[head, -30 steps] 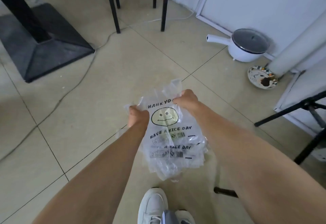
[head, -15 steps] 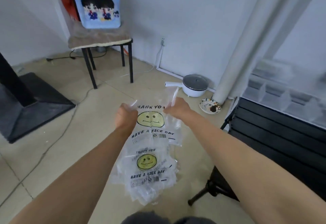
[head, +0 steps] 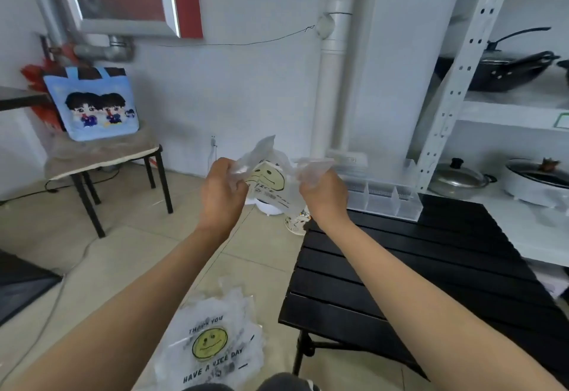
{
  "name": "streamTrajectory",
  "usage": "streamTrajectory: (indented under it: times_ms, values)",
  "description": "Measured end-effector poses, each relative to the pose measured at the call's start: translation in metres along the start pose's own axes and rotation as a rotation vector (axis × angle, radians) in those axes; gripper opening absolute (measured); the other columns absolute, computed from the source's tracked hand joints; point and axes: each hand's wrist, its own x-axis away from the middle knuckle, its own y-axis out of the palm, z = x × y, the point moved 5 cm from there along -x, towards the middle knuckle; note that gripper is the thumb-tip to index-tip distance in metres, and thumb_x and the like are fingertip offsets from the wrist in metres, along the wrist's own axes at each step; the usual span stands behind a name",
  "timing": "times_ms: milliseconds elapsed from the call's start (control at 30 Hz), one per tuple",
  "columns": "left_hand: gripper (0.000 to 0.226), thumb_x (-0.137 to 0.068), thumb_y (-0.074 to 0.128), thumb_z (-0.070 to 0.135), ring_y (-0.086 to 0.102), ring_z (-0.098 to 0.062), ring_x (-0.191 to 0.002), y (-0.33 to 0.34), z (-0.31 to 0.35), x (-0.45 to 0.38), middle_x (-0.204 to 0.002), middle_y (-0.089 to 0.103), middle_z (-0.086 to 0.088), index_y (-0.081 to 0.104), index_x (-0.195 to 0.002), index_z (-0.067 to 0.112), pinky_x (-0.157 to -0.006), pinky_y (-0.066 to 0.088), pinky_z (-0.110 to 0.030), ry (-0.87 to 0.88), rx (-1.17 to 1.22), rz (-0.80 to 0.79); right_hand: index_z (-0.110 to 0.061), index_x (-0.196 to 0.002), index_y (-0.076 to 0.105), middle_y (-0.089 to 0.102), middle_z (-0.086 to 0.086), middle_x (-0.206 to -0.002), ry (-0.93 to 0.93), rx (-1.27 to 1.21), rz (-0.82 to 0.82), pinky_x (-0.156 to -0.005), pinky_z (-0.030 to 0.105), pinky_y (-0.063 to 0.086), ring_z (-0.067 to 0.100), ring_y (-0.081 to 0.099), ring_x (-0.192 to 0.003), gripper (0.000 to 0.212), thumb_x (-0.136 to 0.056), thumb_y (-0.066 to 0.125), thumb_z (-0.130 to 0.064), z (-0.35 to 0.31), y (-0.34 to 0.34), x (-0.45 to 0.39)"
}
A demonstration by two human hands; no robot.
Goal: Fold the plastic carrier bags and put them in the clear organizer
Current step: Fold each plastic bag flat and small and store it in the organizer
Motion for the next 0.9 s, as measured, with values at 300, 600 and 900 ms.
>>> streamTrajectory:
  times_ms: [300, 600, 900]
  values:
    - [0.021, -0.081, 0.056, -0.001, 0.046, -0.02, -0.079, 0.054, 0.039, 0.044, -0.089, 0.049, 0.002, 0.049, -0.094, 0.013, -0.068, 0.037, -0.03, 0.44, -0.023, -0.113, 0.0, -0.069, 0.065, 0.066, 0.002, -0.06, 0.12, -0.2, 0.312, -0.06, 0.022, 0.047, -0.003, 0.059, -0.055, 0.028, -0.093, 0.053, -0.009, 0.072, -0.103, 0.049]
    - [0.058, -0.078, 0.054, -0.001, 0.058, -0.025, -0.099, 0.111, 0.004, 0.107, -0.115, 0.064, 0.0, 0.05, -0.132, 0.022, -0.086, 0.048, -0.036, 0.498, -0.203, -0.556, -0.024, -0.092, 0.071, 0.067, -0.008, -0.096, 0.188, -0.348, 0.163, -0.073, 0.019, 0.05, 0.009, 0.064, -0.088, 0.027, -0.089, 0.06, 0.0, 0.171, -0.12, 0.122]
    - [0.023, -0.08, 0.063, 0.022, 0.05, -0.011, -0.095, 0.145, -0.013, 0.129, -0.102, 0.054, 0.007, 0.06, -0.102, 0.018, -0.081, 0.042, -0.022, 0.381, -0.289, -0.873, -0.036, -0.095, 0.066, 0.063, -0.014, -0.103, 0.099, 0.273, -0.089, -0.109, 0.04, 0.033, 0.008, 0.059, -0.101, 0.023, -0.089, 0.058, -0.016, 0.212, -0.119, 0.133]
